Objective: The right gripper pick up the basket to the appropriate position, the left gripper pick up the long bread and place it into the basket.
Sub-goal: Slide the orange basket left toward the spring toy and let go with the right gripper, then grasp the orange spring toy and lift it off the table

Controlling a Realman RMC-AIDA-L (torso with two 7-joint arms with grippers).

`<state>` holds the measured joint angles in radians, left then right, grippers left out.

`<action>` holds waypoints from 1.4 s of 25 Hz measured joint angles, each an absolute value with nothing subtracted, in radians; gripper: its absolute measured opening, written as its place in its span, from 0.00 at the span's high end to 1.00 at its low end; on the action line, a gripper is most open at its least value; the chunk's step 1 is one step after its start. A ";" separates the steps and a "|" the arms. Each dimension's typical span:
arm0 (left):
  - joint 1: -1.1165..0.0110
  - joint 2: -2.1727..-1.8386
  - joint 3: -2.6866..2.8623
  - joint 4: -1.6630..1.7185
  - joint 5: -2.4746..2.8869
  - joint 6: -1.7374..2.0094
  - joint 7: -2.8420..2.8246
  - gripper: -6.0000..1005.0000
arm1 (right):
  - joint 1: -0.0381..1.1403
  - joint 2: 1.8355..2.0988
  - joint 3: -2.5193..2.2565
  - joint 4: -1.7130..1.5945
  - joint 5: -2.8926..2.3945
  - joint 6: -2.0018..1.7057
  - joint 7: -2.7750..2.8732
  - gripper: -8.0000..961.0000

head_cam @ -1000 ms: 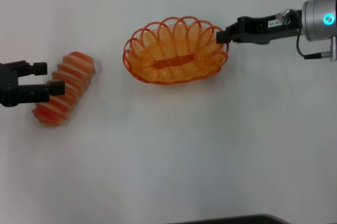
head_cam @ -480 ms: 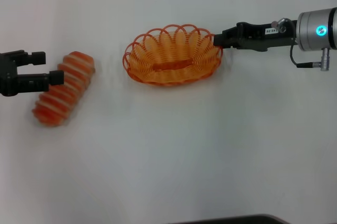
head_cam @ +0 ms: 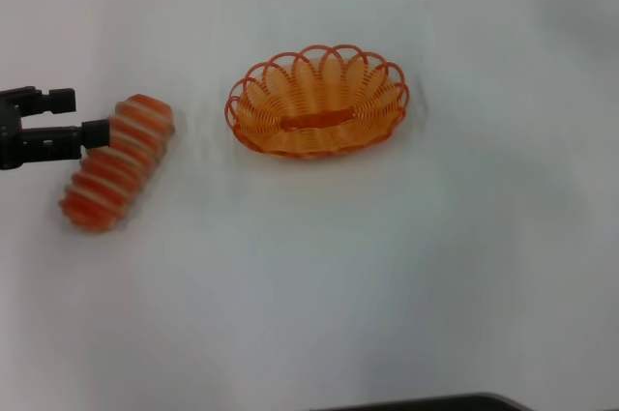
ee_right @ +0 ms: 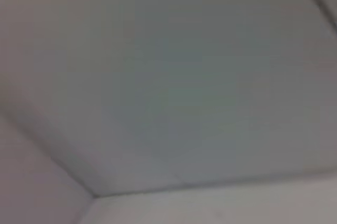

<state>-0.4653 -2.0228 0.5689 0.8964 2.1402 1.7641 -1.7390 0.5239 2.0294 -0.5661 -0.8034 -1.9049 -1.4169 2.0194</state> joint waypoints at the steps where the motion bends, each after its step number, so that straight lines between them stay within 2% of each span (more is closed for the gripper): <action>1: -0.463 -2.031 0.570 0.924 2.142 1.768 -1.756 0.10 | 0.514 2.022 -0.566 -0.812 -1.850 -1.478 1.933 0.45; 6: -0.454 -2.071 0.590 1.056 2.169 1.772 -1.843 0.10 | 0.530 1.969 -0.595 -0.825 -1.834 -1.778 1.672 0.25; 9: -0.458 -2.096 0.620 1.144 2.224 1.762 -1.945 0.10 | 0.547 1.955 -0.652 -0.871 -1.947 -1.851 1.659 0.18; 13: -0.483 -2.121 0.699 1.276 2.341 1.742 -2.129 0.10 | 0.558 1.982 -0.689 -0.963 -2.110 -1.842 1.716 0.13; 17: -0.520 -2.135 0.814 1.387 2.466 1.724 -2.321 0.10 | 0.570 2.006 -0.691 -0.986 -2.184 -1.808 1.737 0.13; 22: -0.575 -2.163 0.980 1.404 2.648 1.636 -2.489 0.10 | 0.573 2.016 -0.697 -0.978 -2.189 -1.766 1.729 0.13; 35: -0.663 -2.164 1.239 1.154 2.848 1.398 -2.642 0.10 | 0.567 2.027 -0.698 -0.978 -2.193 -1.729 1.733 0.13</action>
